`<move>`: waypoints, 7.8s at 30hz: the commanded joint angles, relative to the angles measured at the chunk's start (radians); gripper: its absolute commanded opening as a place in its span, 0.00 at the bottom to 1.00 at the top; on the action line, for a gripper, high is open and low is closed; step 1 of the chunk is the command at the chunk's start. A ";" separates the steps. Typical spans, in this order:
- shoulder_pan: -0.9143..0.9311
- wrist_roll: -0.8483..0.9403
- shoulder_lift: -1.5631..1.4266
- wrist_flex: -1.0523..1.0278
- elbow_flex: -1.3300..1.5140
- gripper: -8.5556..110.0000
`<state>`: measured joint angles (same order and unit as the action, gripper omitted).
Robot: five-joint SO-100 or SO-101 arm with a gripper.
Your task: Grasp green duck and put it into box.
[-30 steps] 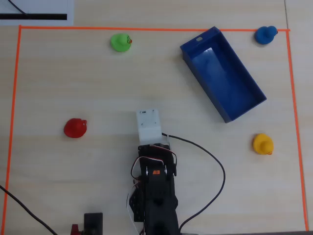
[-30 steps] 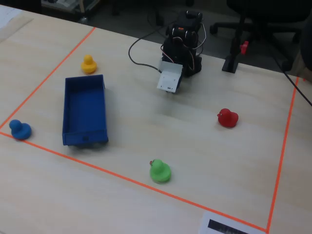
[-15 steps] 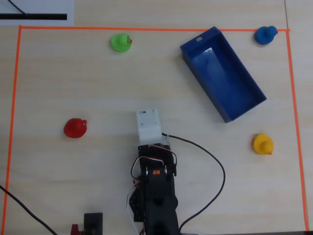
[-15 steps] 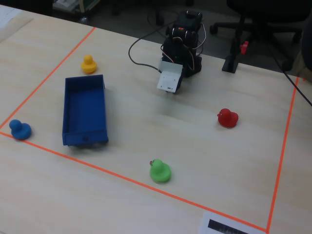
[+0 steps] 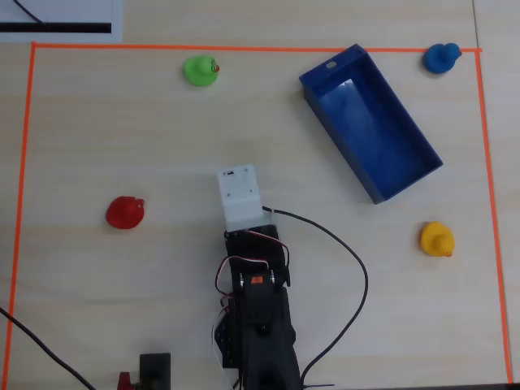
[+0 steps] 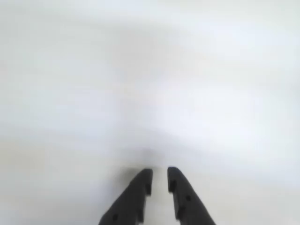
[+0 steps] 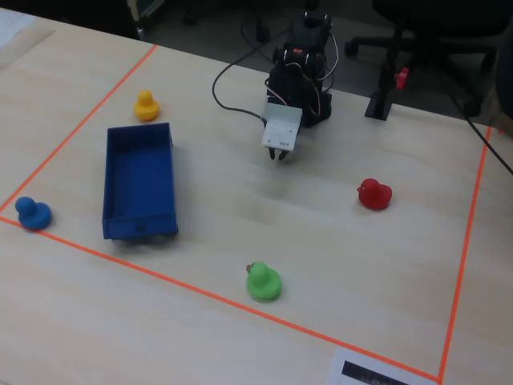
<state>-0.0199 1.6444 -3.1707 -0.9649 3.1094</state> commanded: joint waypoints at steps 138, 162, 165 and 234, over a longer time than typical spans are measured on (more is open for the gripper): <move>0.595 -0.112 1.827 0.305 -1.976 0.07; 0.776 -0.031 1.447 0.333 -1.365 0.22; 0.772 -0.018 1.430 0.341 -1.345 0.24; 0.028 -0.038 -0.140 -0.380 0.002 0.09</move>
<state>-0.0031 1.6122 -3.3103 -1.3162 3.1094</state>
